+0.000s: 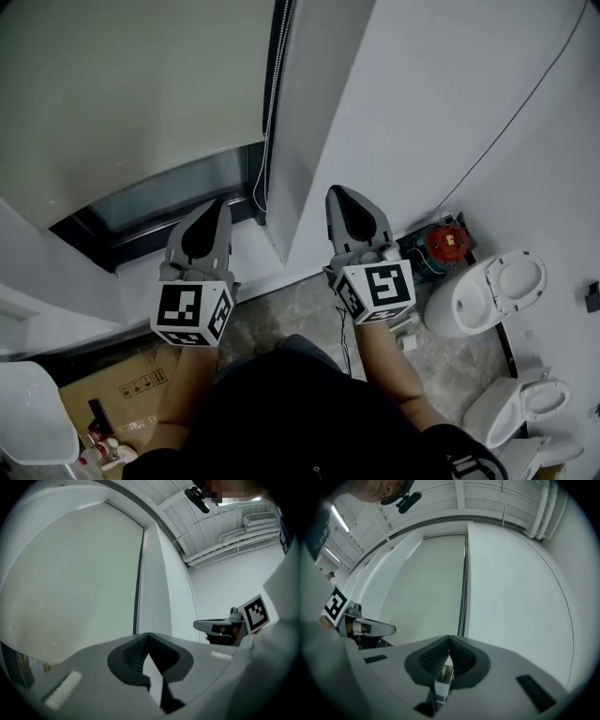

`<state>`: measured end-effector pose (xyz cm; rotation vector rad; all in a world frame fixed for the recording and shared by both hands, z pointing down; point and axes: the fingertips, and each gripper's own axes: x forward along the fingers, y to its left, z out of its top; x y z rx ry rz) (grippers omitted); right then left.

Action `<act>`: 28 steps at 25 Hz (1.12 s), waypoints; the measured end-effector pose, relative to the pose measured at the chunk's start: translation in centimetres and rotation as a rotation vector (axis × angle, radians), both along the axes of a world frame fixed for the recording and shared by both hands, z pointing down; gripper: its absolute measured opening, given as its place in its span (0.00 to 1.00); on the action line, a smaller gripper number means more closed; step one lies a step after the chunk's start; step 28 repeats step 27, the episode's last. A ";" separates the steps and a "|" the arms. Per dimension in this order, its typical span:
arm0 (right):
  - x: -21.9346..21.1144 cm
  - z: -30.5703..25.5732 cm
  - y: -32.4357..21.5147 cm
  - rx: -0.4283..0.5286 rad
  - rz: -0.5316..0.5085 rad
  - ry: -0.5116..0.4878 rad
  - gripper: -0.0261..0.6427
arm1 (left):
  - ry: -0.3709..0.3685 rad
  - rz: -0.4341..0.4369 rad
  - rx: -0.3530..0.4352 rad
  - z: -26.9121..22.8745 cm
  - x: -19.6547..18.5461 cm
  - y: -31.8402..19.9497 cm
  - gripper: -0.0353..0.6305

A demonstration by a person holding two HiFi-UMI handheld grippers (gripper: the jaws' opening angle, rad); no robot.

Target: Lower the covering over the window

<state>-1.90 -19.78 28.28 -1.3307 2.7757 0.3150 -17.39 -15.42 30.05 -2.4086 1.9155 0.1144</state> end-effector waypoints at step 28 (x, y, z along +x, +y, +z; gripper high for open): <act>-1.1 0.3 0.4 0.003 -0.001 0.009 0.06 | -0.009 0.016 -0.013 0.4 0.7 0.3 0.07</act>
